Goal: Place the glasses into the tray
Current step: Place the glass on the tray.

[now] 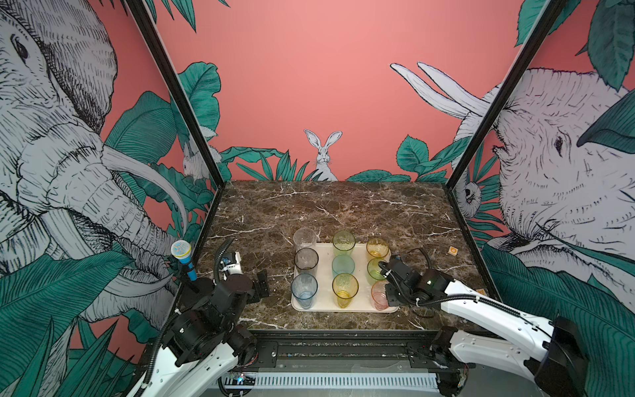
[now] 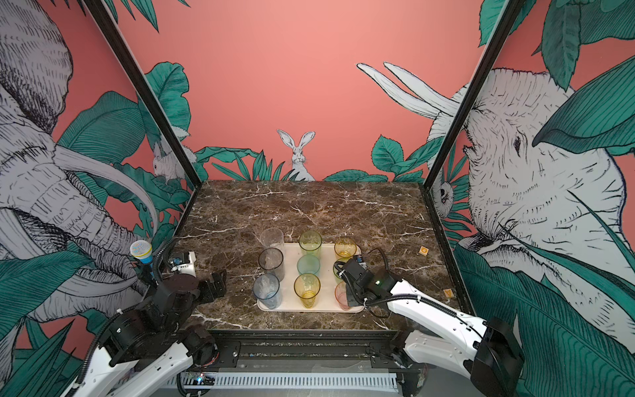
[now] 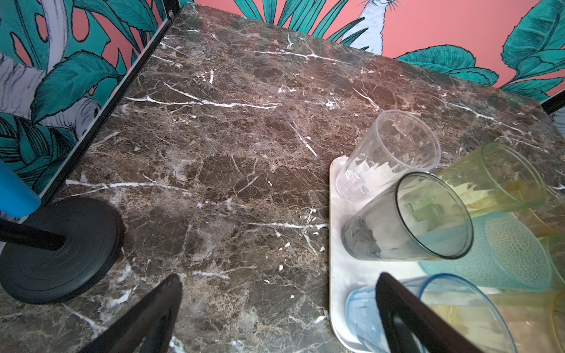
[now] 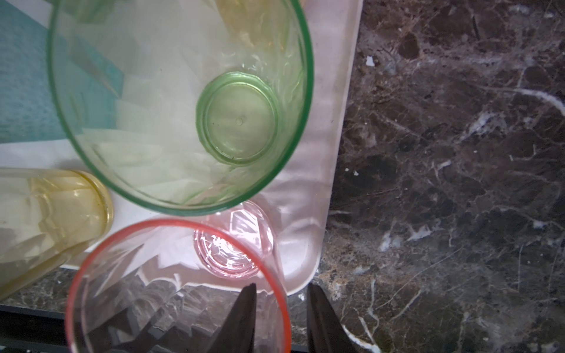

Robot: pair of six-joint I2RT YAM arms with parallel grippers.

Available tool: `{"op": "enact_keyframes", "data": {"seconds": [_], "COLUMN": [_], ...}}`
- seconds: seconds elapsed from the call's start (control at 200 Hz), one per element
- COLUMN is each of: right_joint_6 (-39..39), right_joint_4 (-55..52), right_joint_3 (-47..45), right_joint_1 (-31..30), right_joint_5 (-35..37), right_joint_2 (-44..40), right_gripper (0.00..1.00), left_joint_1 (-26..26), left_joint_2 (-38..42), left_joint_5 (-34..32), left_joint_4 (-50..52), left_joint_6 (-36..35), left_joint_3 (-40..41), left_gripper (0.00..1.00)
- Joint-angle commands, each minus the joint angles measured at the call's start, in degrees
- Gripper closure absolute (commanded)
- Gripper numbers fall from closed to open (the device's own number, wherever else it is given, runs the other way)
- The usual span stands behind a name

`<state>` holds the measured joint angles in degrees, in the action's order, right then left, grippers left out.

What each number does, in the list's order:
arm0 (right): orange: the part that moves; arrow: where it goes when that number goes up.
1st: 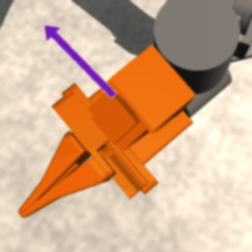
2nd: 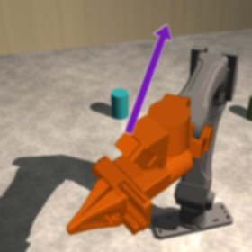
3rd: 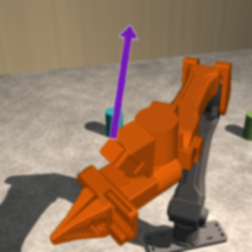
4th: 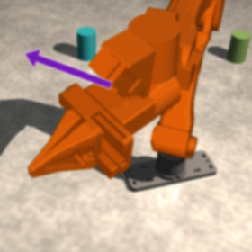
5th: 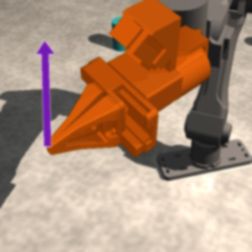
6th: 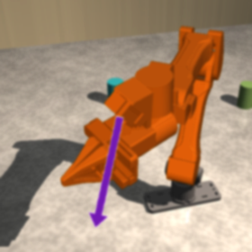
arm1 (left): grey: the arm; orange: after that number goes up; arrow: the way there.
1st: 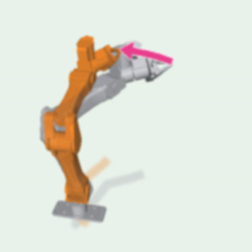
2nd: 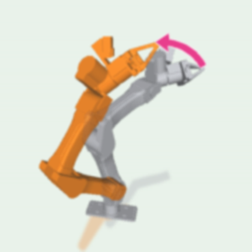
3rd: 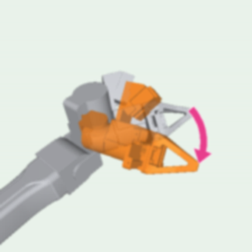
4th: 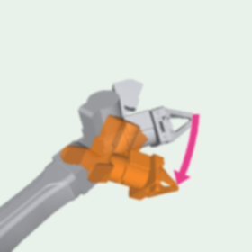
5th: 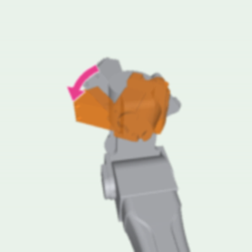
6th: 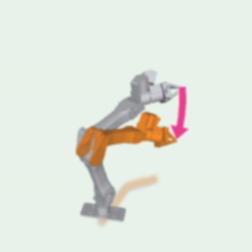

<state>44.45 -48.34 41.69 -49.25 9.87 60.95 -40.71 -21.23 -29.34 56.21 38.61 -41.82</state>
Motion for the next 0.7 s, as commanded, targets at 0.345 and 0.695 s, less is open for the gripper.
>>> {"op": "enact_keyframes", "data": {"seconds": [0.345, 0.695], "right_joint_6": [-2.17, -10.2], "right_joint_4": [-6.5, -2.13], "right_joint_3": [11.38, 17.87], "right_joint_1": [-0.32, -0.23], "right_joint_5": [-0.19, 4.75], "right_joint_2": [-2.37, -4.76], "right_gripper": [0.58, 0.51], "left_joint_1": [0.19, 0.19], "left_joint_2": [-0.21, -1.25], "left_joint_5": [-0.92, -3.62], "left_joint_4": [-0.24, -1.37], "left_joint_6": [0.37, -2.15], "left_joint_3": [0.48, -1.16], "left_gripper": [0.01, 0.01]}}
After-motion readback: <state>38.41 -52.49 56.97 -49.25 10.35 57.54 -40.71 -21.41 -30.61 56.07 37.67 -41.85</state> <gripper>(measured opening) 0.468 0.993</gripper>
